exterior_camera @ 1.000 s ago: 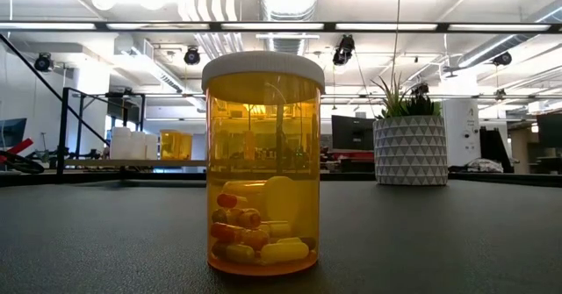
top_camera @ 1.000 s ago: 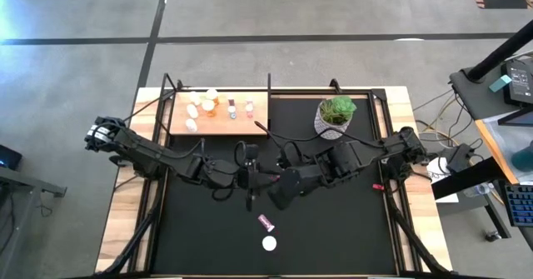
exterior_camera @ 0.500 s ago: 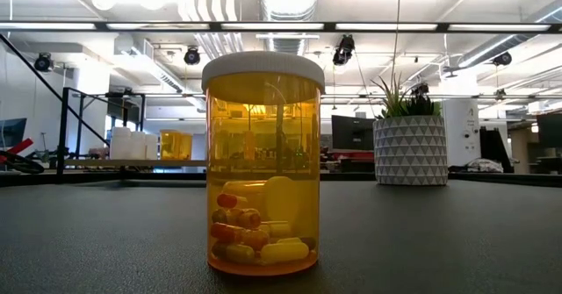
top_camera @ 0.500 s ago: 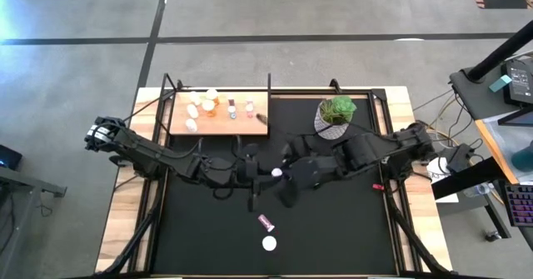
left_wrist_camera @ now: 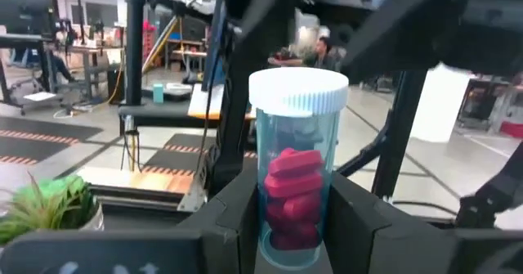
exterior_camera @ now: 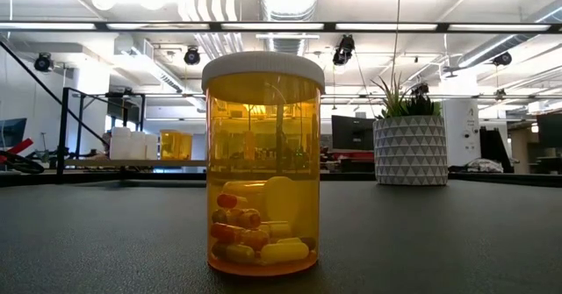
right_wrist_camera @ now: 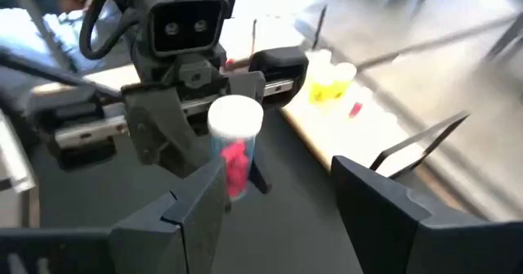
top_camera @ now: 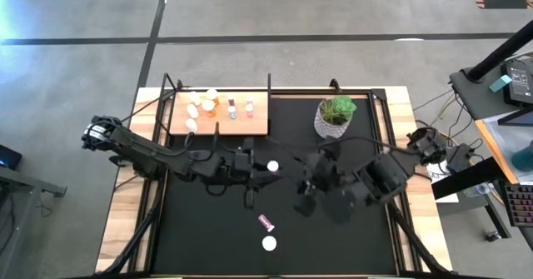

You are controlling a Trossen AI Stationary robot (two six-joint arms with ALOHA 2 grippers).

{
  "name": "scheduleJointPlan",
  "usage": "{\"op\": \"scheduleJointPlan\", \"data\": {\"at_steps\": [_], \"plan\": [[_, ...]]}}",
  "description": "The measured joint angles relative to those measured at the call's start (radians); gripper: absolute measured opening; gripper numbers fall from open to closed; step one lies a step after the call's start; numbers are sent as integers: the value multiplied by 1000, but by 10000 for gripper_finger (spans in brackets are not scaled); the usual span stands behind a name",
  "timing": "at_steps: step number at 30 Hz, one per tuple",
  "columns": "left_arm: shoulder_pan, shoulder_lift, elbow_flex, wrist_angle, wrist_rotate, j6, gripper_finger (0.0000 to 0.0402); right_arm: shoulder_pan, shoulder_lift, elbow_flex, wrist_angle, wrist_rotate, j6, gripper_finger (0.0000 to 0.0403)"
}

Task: Pick and place medicine bottles onto shelf by color
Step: Put the blue pill bottle on the shelf aligned with the other blue pill bottles

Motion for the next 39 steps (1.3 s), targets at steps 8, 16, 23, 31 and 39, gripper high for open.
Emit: {"op": "scheduleJointPlan", "data": {"at_steps": [8, 16, 23, 31, 39], "plan": [[-1, -19, 1, 74, 62, 0, 89, 44, 43, -3, 86, 164, -60, 203], [-2, -18, 1, 89, 76, 0, 89, 38, 84, -3, 235, 153, -166, 203], [-3, -18, 3, 88, 79, 0, 89, 27, 87, -3, 256, 147, -150, 203], [-4, -18, 6, 110, 98, 2, 89, -2, 87, -14, 309, 144, -138, 203], [-4, -18, 8, 109, 98, 11, 89, -10, 87, -25, 317, 117, -105, 168]]}}
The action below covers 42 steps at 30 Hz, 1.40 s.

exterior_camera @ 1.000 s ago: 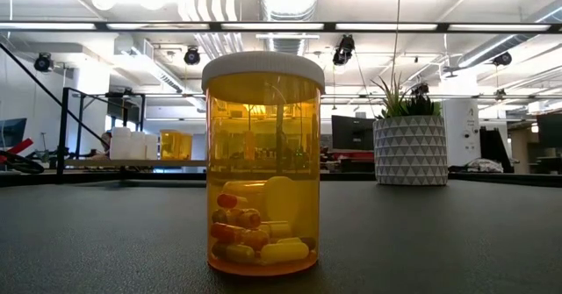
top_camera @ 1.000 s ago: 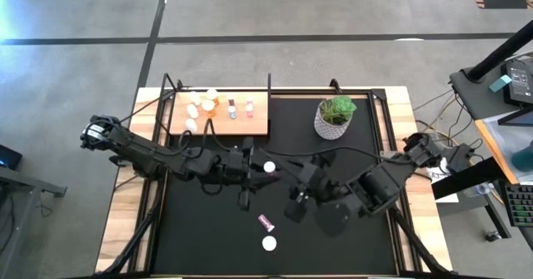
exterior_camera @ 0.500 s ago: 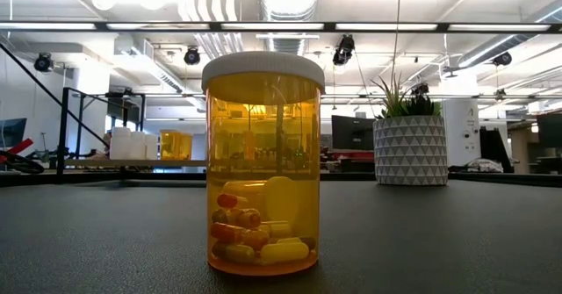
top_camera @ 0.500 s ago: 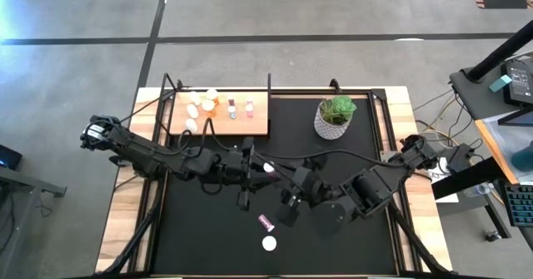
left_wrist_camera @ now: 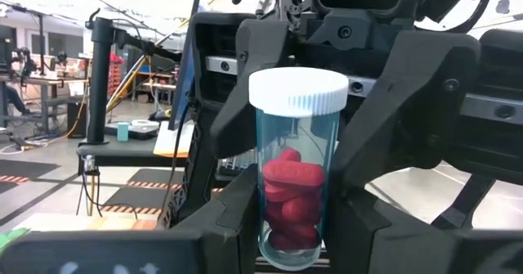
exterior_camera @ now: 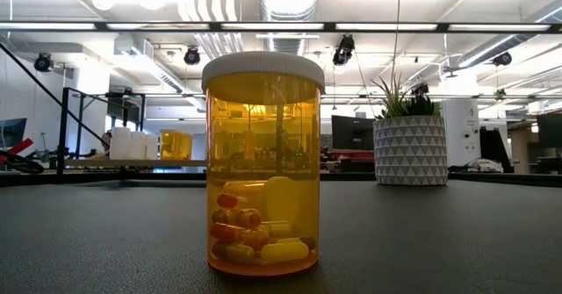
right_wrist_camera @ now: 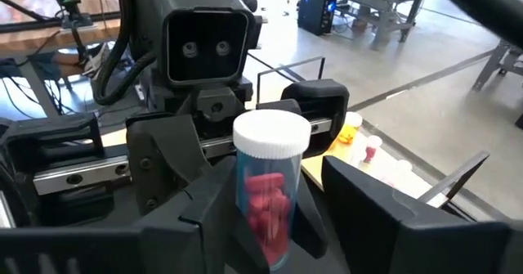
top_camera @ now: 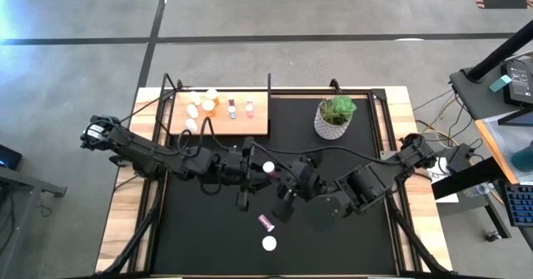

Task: Pick and place medicine bottles onto shelf by color
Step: Put the blue pill bottle on the shelf aligned with the other blue pill bottles

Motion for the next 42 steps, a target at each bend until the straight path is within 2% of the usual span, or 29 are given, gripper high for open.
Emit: {"op": "scheduleJointPlan", "data": {"at_steps": [11, 20, 33, 37, 42], "plan": [[1, 0, 0, -2, -2, -5, 89, -2, 0, -3, 1, -3, 1, 87], [1, 0, -1, -1, -1, -12, 93, -3, -2, 11, -6, -6, -4, 90], [1, 0, -7, -77, 55, -12, 194, -2, -30, 17, -54, -35, 0, 89], [-1, -7, -7, -215, 64, -50, 214, -2, -40, 40, -164, -146, 103, 90], [0, -31, -7, -382, 60, -166, 217, -2, -44, 47, -327, -329, 293, 90]]}}
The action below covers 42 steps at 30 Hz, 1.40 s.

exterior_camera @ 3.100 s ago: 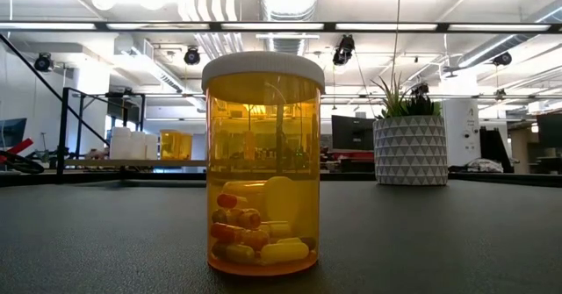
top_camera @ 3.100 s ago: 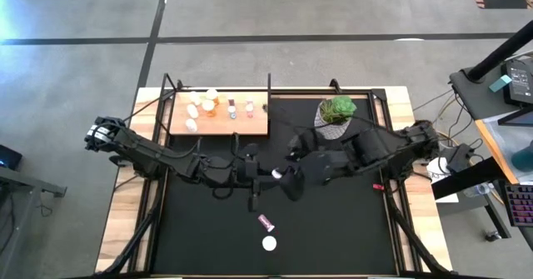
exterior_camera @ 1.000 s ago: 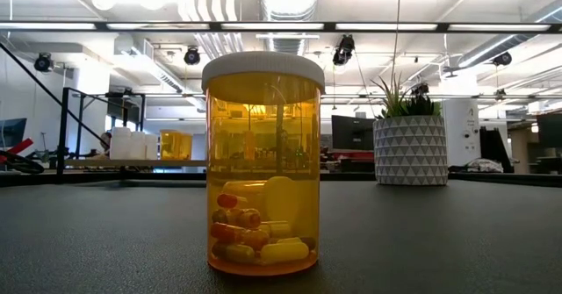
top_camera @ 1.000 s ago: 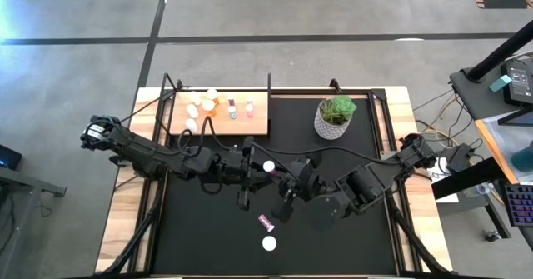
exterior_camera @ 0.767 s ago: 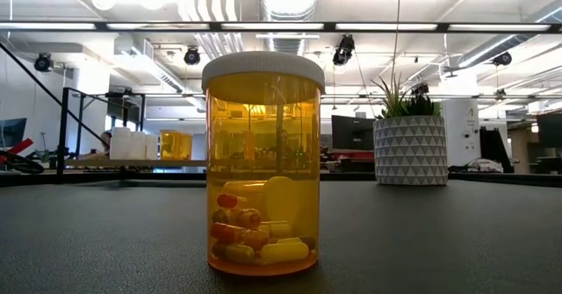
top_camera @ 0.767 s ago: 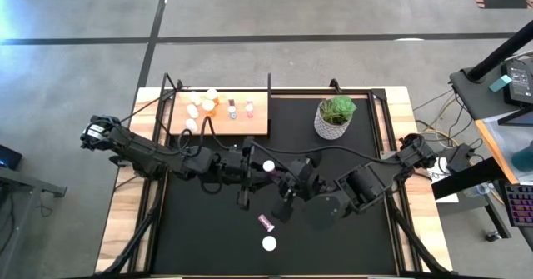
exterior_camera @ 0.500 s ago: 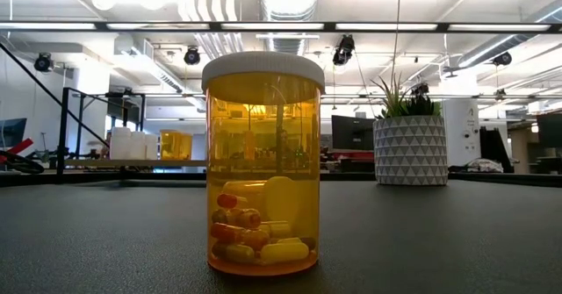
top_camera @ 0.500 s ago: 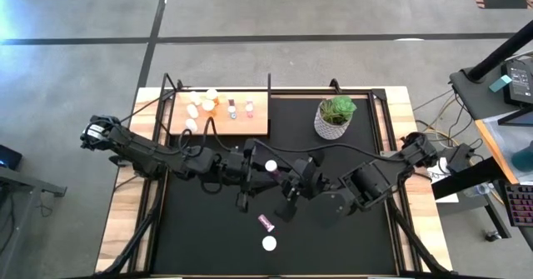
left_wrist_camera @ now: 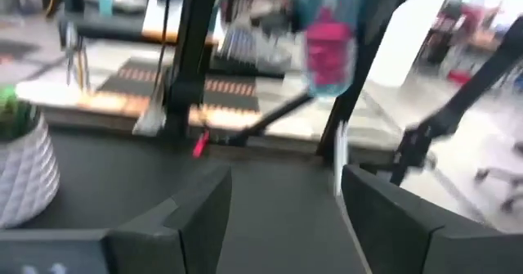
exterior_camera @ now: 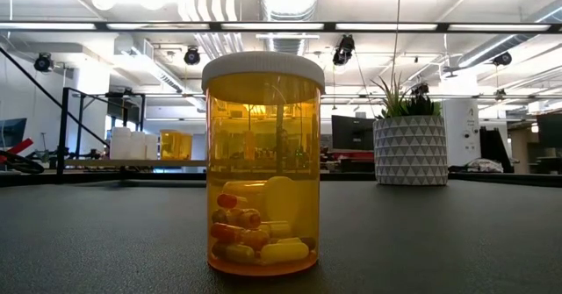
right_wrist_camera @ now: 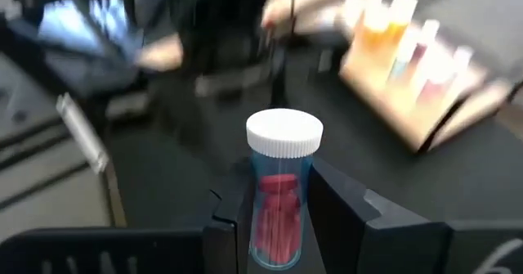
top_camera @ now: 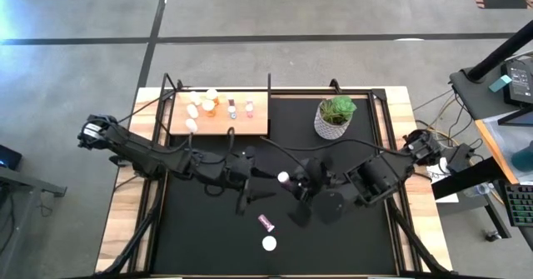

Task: Pick and place medicine bottles onto shelf by color
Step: Put the blue pill bottle on the shelf aligned with the other blue pill bottles

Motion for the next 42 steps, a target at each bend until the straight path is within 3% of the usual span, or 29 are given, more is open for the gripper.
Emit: {"op": "scheduleJointPlan", "data": {"at_steps": [3, 7, 16, 27, 33, 36, 42], "plan": [[0, -14, -2, -68, 36, 28, 217, 0, 6, 0, -70, -135, 96, 91], [0, -29, 0, -86, 117, 183, 217, -4, 16, -5, -79, -284, 135, 91], [-6, -25, 19, -91, 117, 443, 217, -65, 56, -5, -58, -488, 185, 91], [-58, -25, 43, -91, 115, 812, 217, -161, 63, -6, -27, -622, 166, 91], [-57, -25, 51, -89, 103, 847, 217, -192, 63, -6, 69, -702, 120, 91], [-58, -25, 56, -90, 48, 872, 217, -196, 63, -6, 87, -734, 116, 91], [-60, -25, 60, -90, 32, 946, 217, -206, 65, -10, 84, -738, 115, 91]]}}
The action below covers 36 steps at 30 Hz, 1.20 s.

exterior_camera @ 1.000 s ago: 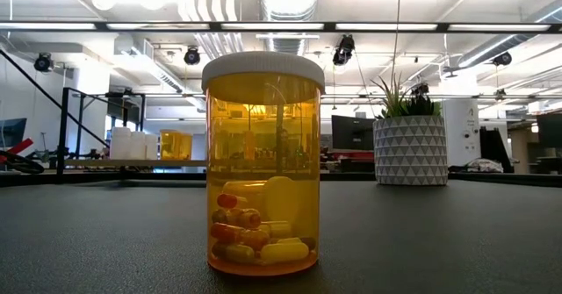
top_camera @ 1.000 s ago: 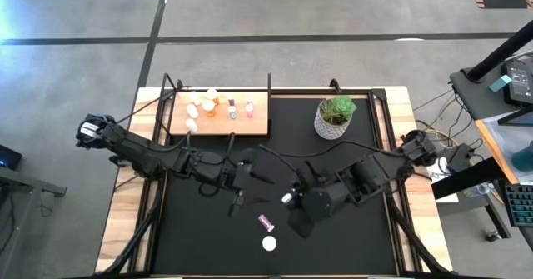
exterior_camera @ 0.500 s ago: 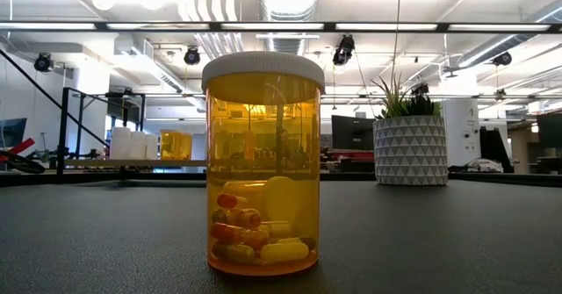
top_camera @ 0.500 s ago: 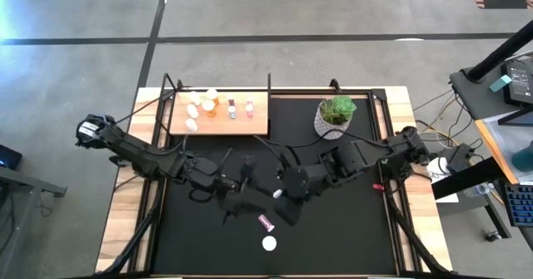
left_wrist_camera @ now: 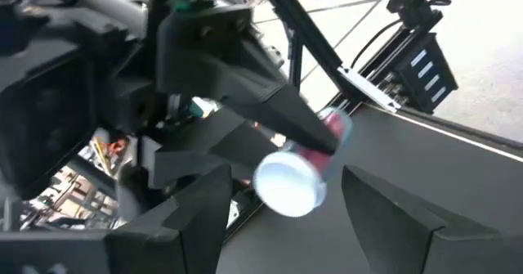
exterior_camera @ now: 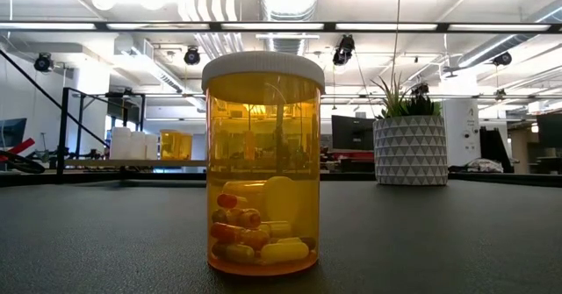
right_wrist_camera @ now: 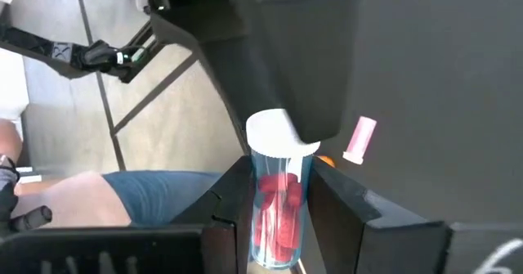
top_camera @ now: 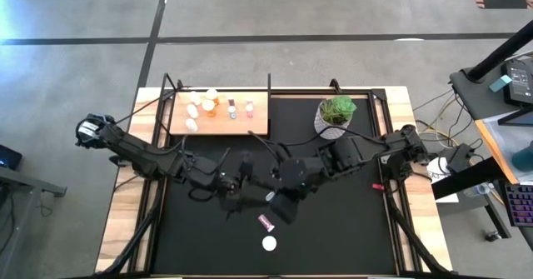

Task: Pick and place medicine bottles onto shelf by color
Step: Put the blue pill bottle on the shelf aligned with the other blue pill bottles

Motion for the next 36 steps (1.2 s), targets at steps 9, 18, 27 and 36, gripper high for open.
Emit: {"op": "scheduleJointPlan", "data": {"at_steps": [9, 18, 27, 36], "plan": [[0, 0, -1, -2, 1, 2, 217, -22, 17, 0, 16, -8, -36, 91], [0, 0, -3, -3, -2, 2, 217, -31, 24, 1, 56, -48, -75, 91], [0, 0, -7, -10, -9, 2, 189, -31, 24, 2, 57, -74, -79, 91], [0, 0, -7, -26, -10, 2, 126, -31, 24, 2, 48, -97, -80, 91]]}}
